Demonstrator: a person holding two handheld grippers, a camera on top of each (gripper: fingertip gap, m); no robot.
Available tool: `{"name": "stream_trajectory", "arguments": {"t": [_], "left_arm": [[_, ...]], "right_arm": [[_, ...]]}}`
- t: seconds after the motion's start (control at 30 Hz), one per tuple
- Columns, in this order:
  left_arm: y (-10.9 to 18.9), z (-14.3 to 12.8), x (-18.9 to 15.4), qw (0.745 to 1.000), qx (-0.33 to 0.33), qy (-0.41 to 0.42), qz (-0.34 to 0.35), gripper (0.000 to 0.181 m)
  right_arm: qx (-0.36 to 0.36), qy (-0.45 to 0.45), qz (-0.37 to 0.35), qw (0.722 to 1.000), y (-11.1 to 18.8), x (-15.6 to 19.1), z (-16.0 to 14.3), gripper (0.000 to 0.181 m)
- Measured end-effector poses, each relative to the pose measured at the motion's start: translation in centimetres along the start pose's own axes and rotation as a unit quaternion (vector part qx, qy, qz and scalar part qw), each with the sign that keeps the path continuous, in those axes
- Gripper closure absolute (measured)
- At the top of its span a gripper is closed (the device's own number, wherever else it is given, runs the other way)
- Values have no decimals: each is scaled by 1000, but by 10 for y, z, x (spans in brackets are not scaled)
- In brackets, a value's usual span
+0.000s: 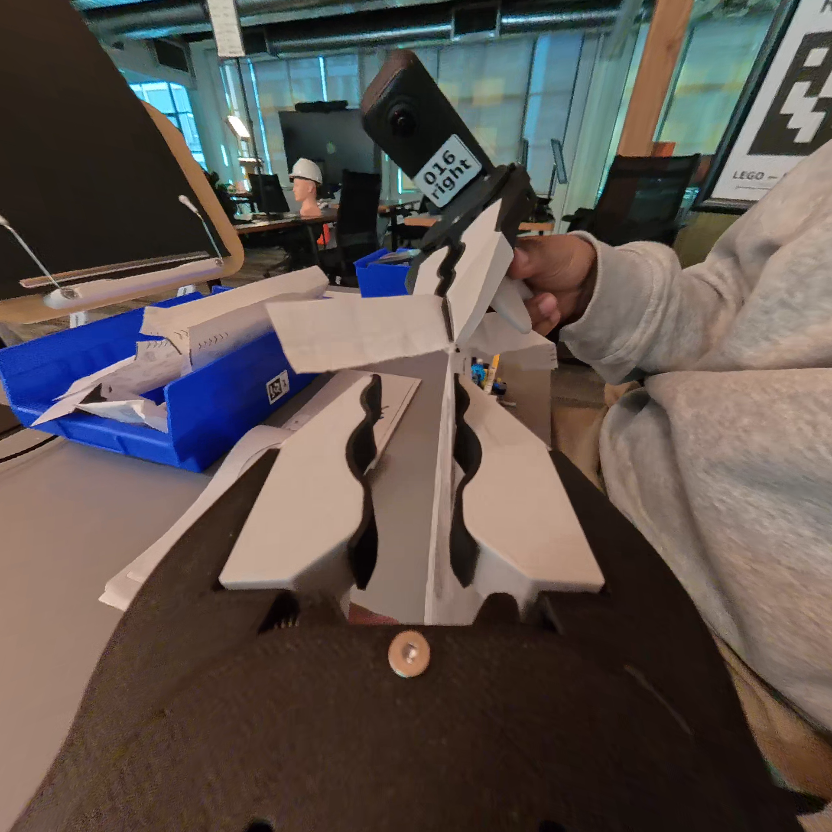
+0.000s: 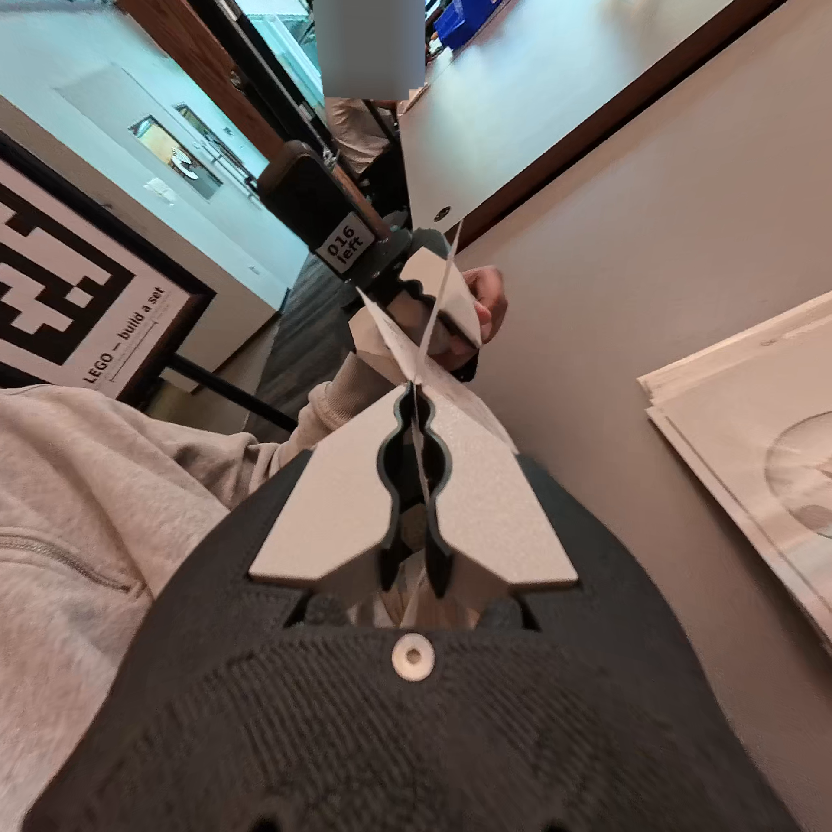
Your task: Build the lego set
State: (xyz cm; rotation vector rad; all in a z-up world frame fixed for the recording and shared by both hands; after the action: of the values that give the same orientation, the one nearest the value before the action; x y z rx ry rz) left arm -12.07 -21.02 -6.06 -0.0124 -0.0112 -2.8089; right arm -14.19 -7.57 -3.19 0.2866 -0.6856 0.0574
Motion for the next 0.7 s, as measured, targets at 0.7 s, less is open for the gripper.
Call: {"name": "stream_trajectory", "arguments": {"t": [0.7], "left_arm": [[-6, 2, -6, 998, 15, 29, -59, 180]], "right_arm": [[-83, -105, 47, 990, 0, -15, 2, 181]]}}
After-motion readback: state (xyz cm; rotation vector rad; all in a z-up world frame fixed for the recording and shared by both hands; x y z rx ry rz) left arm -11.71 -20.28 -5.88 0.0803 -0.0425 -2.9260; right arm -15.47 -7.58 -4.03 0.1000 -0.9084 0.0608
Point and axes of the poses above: each gripper's, where its closed fingertips meet, y back along the fingers, z out of its top, x = y × z across the jaws, the point moved 7 cm from there along y, back along the fingers, and after that the axes turned 1 degree about -y, right-handed, at the moved point
